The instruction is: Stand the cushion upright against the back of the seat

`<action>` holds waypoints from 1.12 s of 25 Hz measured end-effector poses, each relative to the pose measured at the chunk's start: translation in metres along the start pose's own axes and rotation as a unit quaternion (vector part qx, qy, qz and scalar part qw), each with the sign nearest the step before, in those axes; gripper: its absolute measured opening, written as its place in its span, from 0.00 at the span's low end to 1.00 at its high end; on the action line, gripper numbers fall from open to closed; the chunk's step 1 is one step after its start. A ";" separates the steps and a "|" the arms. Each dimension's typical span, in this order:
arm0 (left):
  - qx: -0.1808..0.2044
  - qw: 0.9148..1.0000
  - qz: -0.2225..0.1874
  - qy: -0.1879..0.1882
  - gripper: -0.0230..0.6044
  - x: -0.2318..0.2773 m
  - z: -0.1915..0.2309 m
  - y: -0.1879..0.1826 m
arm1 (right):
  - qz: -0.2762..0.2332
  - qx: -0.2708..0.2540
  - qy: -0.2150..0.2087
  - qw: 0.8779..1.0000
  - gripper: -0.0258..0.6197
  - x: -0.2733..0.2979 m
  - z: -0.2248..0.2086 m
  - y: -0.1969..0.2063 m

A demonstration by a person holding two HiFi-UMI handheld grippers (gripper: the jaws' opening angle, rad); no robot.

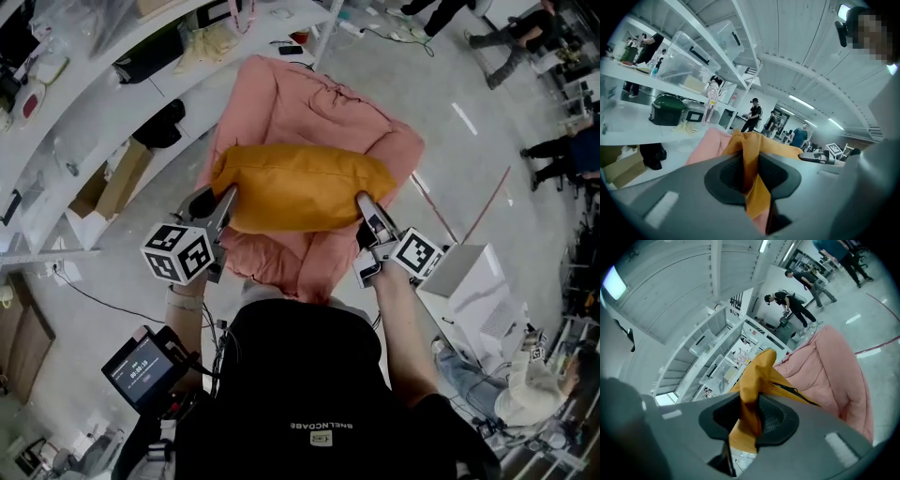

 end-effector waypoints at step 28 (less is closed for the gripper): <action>0.053 0.990 0.049 0.125 0.18 0.218 0.059 -0.150 | -0.092 -0.004 0.117 0.989 0.18 0.077 -0.018 -0.102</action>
Point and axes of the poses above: the fingertips, and each gripper's own axes: x forward along the fingers, z to its left, y out of its underside, the point moved 10 cm from there along -x, backward along the fingers, and after that the axes turned 10 degrees about -x, right-handed, at the moved point
